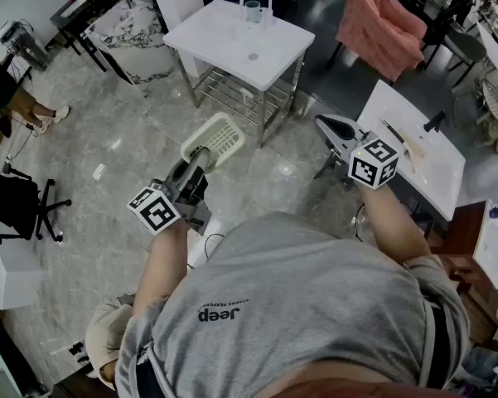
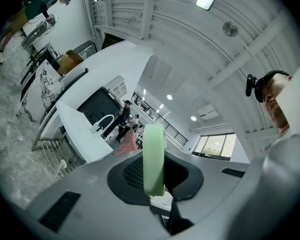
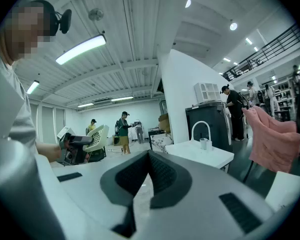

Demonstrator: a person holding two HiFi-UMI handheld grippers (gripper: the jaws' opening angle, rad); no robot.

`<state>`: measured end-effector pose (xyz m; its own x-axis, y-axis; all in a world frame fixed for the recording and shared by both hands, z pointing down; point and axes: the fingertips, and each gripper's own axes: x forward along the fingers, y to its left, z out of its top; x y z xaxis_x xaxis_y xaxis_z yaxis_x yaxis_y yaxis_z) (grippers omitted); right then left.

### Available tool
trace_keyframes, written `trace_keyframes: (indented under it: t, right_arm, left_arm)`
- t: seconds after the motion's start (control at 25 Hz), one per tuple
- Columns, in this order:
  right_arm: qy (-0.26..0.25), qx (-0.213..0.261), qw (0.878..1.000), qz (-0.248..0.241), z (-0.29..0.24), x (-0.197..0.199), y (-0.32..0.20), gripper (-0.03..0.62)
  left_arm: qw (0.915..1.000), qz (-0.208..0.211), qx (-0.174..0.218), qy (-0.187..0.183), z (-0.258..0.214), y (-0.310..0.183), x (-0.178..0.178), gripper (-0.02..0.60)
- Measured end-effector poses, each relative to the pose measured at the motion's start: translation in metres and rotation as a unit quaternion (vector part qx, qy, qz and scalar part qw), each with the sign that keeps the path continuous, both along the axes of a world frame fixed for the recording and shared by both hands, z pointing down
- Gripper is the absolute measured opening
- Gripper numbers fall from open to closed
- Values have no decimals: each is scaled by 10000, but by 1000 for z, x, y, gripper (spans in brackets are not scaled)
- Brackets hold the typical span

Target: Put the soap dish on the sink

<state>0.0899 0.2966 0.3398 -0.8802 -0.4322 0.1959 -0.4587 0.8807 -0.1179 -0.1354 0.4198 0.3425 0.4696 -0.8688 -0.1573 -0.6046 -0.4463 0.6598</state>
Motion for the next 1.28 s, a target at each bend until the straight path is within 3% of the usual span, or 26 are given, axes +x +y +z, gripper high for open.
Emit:
trace_keyframes:
  t: [0.8,1.28]
  right_arm:
    - [-15,90,10000,-24,-8,-1,5,54]
    - [-72,221,9994,-268,-23,92,-37,54]
  left_arm:
    - [10000,32,14,-53,-5,-2,4,40]
    - [9999,-41,102,-39,-15,-54,104,40]
